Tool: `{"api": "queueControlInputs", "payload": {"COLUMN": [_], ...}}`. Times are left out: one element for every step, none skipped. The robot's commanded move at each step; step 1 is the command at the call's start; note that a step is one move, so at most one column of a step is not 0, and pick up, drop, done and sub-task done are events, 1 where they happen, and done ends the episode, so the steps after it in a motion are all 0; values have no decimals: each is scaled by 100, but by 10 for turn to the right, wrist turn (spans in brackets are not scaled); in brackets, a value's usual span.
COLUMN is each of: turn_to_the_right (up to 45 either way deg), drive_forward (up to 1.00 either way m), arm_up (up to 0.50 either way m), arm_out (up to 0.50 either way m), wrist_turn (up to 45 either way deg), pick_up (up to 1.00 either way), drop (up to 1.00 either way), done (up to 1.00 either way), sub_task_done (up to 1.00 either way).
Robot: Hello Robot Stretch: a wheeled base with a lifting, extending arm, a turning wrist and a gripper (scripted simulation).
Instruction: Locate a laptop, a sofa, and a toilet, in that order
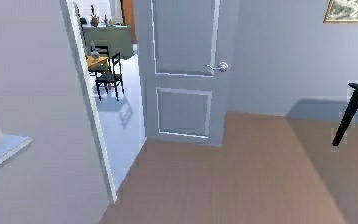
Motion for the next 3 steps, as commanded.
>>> {"api": "queueControlInputs", "payload": {"turn_to_the_right": [0, -120, 0], "drive_forward": [70, 0, 55], "arm_up": [0, 0, 0], "arm_out": [0, 0, 0], "wrist_turn": [0, 0, 0], "pick_up": [0, 0, 0], "drop": [0, 0, 0], "done": [0, 0, 0], "sub_task_done": [0, 0, 0]}}
